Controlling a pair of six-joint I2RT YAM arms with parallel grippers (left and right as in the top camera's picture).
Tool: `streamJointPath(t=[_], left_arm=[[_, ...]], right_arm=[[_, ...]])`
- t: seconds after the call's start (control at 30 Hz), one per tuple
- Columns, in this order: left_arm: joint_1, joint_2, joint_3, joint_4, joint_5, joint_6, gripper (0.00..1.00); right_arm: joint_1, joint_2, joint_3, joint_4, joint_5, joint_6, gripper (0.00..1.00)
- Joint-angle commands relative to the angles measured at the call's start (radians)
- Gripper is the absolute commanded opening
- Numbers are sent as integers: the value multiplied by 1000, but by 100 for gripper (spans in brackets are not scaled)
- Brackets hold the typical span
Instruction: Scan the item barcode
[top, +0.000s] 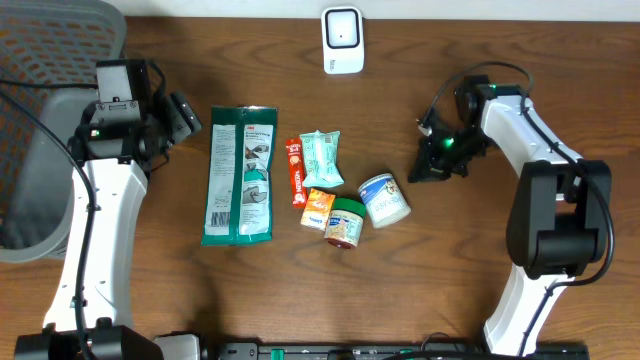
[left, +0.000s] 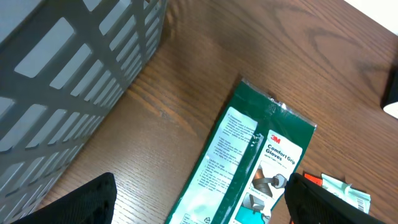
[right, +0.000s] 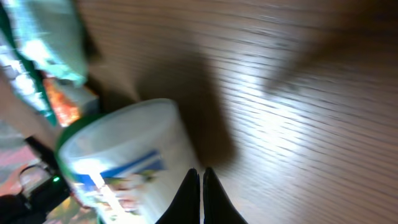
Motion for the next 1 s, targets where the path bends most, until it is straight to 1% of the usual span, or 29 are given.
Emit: streamJointPath(t=[0.0, 0.17, 0.23, 0.4, 0.53, 0.97], left_arm=[[3, 4, 8, -2, -9, 10, 86], [3, 4, 8, -2, -9, 10, 86], [3, 4, 8, -2, -9, 10, 86], [3, 4, 8, -2, -9, 10, 86], [3, 4, 8, -2, -9, 10, 86], [3, 4, 8, -2, -9, 10, 86]], right_arm=[[7, -6, 33, -24, -96, -20, 1], [12, -6, 33, -75, -153, -21, 1], [19, -6, 32, -88, -143, -21, 1], [48, -6, 31, -82, 14, 8, 1], [77, -6, 28, -24, 121, 101, 1], [185, -6, 29, -57, 59, 111, 1]])
